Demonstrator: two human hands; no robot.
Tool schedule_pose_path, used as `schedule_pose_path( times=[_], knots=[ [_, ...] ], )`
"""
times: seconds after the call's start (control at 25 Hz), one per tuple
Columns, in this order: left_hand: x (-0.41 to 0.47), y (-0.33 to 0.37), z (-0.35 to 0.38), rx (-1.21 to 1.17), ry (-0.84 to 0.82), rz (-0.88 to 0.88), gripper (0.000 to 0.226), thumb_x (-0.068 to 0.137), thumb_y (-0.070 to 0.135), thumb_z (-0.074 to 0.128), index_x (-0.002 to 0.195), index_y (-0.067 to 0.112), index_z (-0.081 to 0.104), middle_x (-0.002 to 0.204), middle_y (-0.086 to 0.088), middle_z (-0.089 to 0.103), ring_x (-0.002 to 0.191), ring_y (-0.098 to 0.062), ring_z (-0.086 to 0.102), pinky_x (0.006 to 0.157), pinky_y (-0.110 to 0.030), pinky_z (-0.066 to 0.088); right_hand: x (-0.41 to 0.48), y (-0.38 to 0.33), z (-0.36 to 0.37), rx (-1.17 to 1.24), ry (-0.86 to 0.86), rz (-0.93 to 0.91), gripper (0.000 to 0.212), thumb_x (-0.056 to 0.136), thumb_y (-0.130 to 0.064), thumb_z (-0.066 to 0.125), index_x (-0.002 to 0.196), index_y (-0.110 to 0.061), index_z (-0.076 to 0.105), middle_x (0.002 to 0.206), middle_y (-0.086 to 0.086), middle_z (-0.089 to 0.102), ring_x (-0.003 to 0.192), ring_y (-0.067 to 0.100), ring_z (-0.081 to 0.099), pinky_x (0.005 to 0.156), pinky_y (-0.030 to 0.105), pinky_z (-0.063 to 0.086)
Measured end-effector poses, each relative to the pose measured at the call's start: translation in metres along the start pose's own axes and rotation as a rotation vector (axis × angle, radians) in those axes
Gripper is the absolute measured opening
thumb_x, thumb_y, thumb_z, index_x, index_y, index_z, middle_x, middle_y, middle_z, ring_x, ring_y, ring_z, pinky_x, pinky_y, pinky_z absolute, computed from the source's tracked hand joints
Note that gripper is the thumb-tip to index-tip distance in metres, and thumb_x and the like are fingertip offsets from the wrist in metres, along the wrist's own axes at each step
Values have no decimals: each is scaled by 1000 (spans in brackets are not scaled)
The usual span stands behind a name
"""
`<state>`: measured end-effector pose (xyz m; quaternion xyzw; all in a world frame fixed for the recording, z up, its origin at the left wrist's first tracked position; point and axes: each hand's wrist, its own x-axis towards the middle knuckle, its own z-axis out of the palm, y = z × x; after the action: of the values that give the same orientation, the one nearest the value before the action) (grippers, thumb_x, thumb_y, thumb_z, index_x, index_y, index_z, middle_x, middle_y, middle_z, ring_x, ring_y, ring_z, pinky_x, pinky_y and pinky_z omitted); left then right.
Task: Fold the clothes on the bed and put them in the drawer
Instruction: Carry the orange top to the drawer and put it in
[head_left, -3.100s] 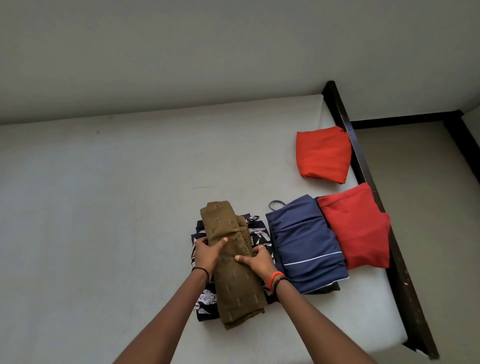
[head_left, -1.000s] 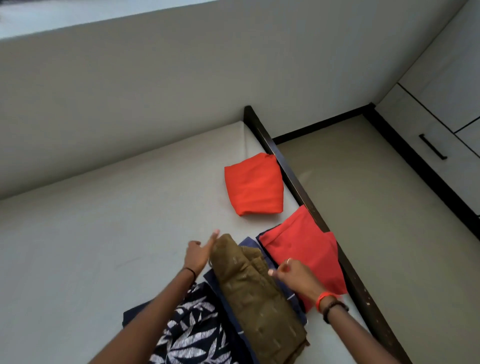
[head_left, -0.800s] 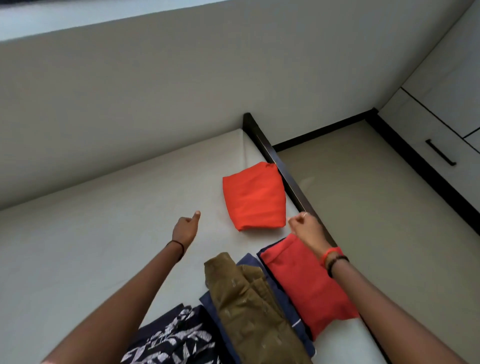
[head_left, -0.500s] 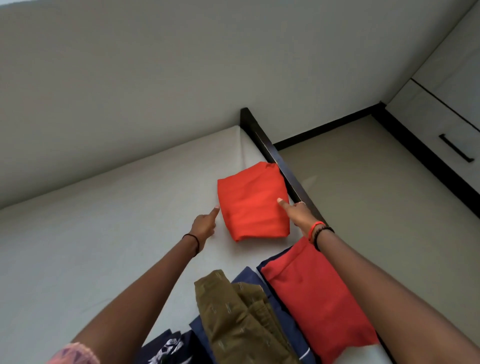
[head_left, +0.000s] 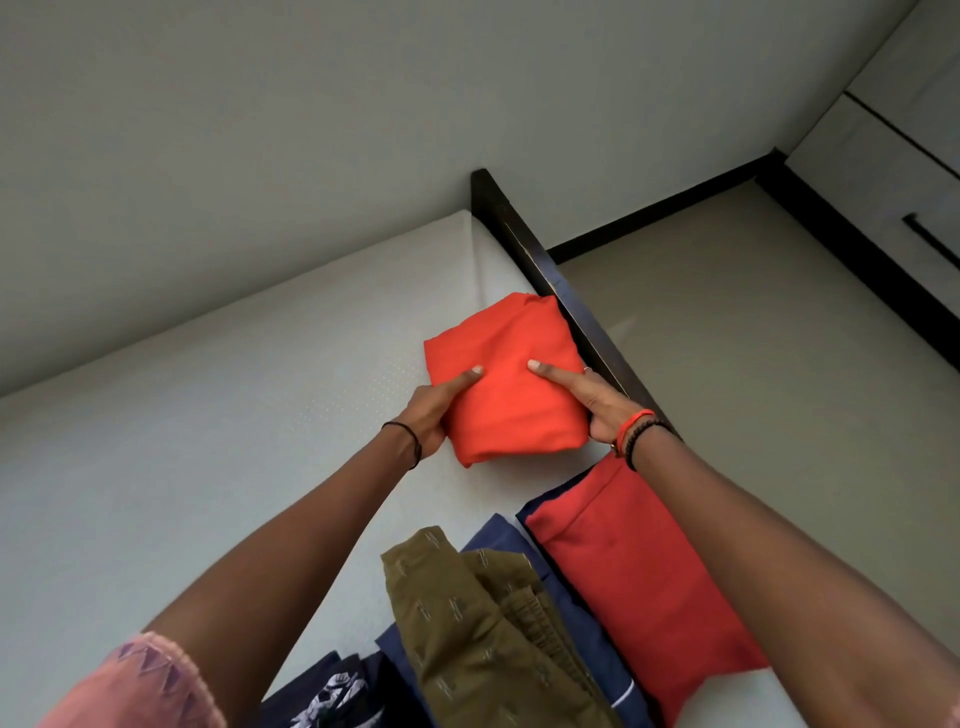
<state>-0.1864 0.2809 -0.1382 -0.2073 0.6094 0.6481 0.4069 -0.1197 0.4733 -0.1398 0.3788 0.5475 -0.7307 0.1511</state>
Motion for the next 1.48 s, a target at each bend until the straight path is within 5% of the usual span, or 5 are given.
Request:
schedule_pose_path(
  times=[0.32, 0.72, 1.0, 1.36, 1.48],
  knots=[
    [-89, 28, 9, -99, -189, -49, 35, 82, 28, 69, 114, 15, 59, 110, -10, 69, 100, -24, 66, 88, -40, 53, -78, -9, 12, 165, -65, 11, 46, 78, -43, 73, 118, -23, 61, 107, 4, 73, 96, 20, 71, 79, 34, 58],
    [-255, 79, 33, -79, -336, -6, 69, 54, 28, 81, 117, 10, 62, 105, -14, 71, 84, -22, 70, 76, -34, 55, -258, -64, 22, 401, -43, -13, 43, 80, -43, 65, 112, -14, 67, 105, 13, 73, 88, 26, 72, 71, 41, 60],
    [-373, 92, 75, -20, -391, 6, 54, 55, 27, 76, 105, 7, 67, 92, -16, 72, 71, -24, 67, 72, -33, 54, -388, -91, 17, 465, -42, -56, 38, 91, -42, 55, 102, -8, 67, 91, 16, 74, 71, 25, 73, 56, 33, 59],
    [-488, 71, 131, 71, -527, 11, 56, 54, 24, 73, 104, -1, 67, 97, -25, 70, 70, -31, 69, 71, -34, 53, -529, -77, -19, 532, 73, -152, 52, 81, -48, 64, 117, -9, 66, 112, 20, 69, 101, 34, 68, 92, 45, 52],
    [-527, 56, 165, 84, -559, 33, 47, 59, 17, 67, 101, -4, 64, 80, -24, 71, 58, -31, 68, 63, -35, 52, -574, -65, -51, 556, 115, -195, 55, 79, -49, 69, 118, -10, 64, 112, 20, 69, 102, 34, 68, 86, 42, 54]
  ],
)
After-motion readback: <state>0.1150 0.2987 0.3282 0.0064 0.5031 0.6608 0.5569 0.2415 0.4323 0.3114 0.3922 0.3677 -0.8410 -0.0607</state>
